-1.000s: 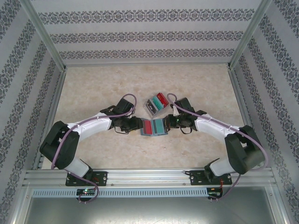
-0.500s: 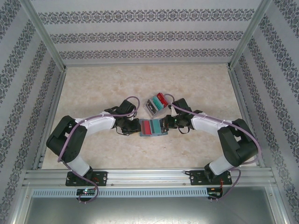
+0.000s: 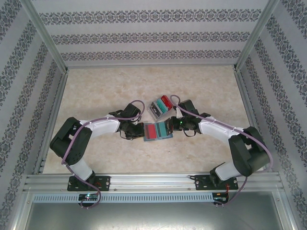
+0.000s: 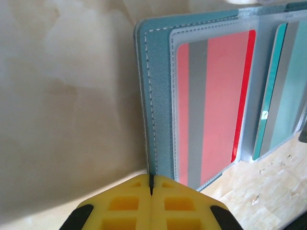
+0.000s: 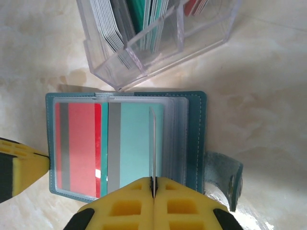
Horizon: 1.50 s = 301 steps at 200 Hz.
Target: Put the credit cards into the card holder
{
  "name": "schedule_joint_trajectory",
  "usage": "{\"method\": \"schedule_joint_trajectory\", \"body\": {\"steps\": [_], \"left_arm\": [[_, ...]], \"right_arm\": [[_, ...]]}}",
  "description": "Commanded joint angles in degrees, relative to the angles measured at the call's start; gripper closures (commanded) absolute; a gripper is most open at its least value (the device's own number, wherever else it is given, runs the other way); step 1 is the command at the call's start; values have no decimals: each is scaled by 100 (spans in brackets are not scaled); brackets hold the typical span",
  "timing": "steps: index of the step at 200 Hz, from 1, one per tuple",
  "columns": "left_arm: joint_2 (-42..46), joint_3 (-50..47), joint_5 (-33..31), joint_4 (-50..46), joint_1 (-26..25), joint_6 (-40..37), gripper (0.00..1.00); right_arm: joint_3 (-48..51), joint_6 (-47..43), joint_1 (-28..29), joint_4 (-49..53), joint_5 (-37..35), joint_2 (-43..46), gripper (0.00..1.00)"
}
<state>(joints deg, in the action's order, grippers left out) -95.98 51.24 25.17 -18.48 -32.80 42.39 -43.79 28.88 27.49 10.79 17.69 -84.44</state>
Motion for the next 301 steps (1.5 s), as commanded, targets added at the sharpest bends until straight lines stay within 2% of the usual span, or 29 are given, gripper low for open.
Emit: {"method": "schedule_joint_trajectory", "body": {"steps": [1, 39, 66, 154, 239, 272, 301], "left_arm": [[-13, 37, -58, 23, -69, -65, 100], [39, 44, -99, 0, -69, -66, 100], [27, 60, -98, -16, -69, -91, 100], [-52, 148, -55, -94, -69, -168, 100], [-35, 135, -56, -60, -69, -177, 100], [-34, 160, 40, 10, -69, -231, 100], [2, 190, 58, 37, -69, -293, 100]], "right_arm": [[-90, -140, -43, 284, -166, -57, 100], [-40, -217, -90, 354, -358, 104, 100], [-19, -271, -207, 333, -103, 262, 100], [-39, -72, -224, 25, 210, -310, 100], [-113, 11, -140, 226, 271, 325, 100], [-198, 97, -43, 163, 513, 315, 100], [-221, 108, 22, 220, 395, 333, 100]]}}
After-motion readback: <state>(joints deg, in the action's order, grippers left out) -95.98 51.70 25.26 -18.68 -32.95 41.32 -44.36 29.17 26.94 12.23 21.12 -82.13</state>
